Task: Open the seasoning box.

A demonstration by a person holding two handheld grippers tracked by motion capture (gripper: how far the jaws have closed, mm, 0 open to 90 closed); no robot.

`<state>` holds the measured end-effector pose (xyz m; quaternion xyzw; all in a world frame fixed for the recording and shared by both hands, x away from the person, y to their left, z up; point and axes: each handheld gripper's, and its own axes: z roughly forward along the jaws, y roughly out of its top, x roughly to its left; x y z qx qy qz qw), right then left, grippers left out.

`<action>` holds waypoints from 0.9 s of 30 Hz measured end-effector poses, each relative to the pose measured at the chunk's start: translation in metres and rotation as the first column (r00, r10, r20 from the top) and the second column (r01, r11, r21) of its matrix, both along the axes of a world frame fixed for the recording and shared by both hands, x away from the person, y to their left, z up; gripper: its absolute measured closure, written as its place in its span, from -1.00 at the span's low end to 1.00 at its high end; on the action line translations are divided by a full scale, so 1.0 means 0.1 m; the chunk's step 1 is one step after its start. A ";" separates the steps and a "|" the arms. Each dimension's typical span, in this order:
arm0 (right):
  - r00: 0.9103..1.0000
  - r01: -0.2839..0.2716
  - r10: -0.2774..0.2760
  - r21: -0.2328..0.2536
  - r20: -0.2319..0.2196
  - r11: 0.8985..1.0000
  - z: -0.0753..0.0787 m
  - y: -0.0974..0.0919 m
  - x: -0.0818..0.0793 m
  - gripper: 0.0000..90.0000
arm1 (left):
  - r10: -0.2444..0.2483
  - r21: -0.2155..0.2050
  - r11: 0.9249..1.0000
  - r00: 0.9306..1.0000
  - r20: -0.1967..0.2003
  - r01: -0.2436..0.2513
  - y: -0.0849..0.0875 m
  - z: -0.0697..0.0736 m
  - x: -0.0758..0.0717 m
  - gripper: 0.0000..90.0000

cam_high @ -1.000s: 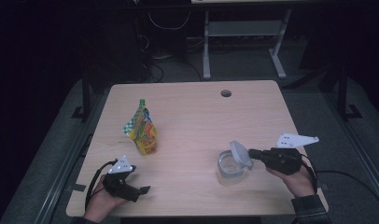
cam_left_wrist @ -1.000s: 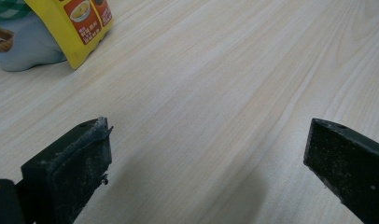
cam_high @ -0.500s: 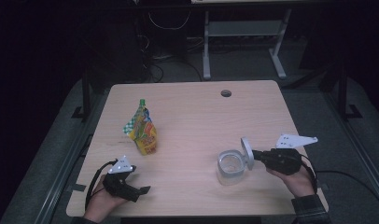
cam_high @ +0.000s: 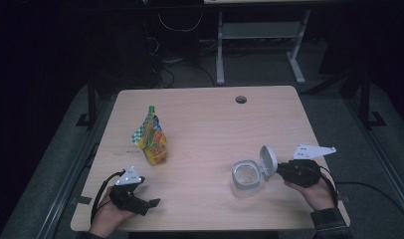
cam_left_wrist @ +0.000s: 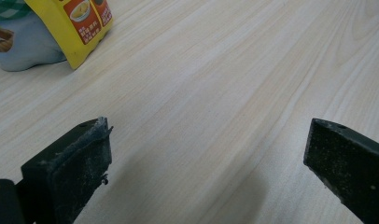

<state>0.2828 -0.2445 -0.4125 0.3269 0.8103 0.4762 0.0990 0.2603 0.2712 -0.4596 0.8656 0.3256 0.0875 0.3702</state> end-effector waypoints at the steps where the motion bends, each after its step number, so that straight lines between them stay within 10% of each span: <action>1: 1.000 0.002 -0.002 -0.001 0.001 1.000 0.00 0.00 0.00 1.00 | -0.001 0.003 1.000 1.000 0.000 0.001 0.00 0.00 0.00 -1.00; 16: 0.997 0.072 -0.072 -0.016 -0.006 0.997 -0.11 -0.16 -0.08 0.98 | 0.023 -0.012 1.000 1.000 -0.007 -0.023 0.01 0.02 -0.01 -1.00; 27: 0.993 0.119 -0.119 -0.047 -0.004 0.992 -0.27 -0.25 -0.29 0.41 | 0.035 -0.006 0.999 0.999 0.004 -0.035 0.05 0.03 -0.02 -1.00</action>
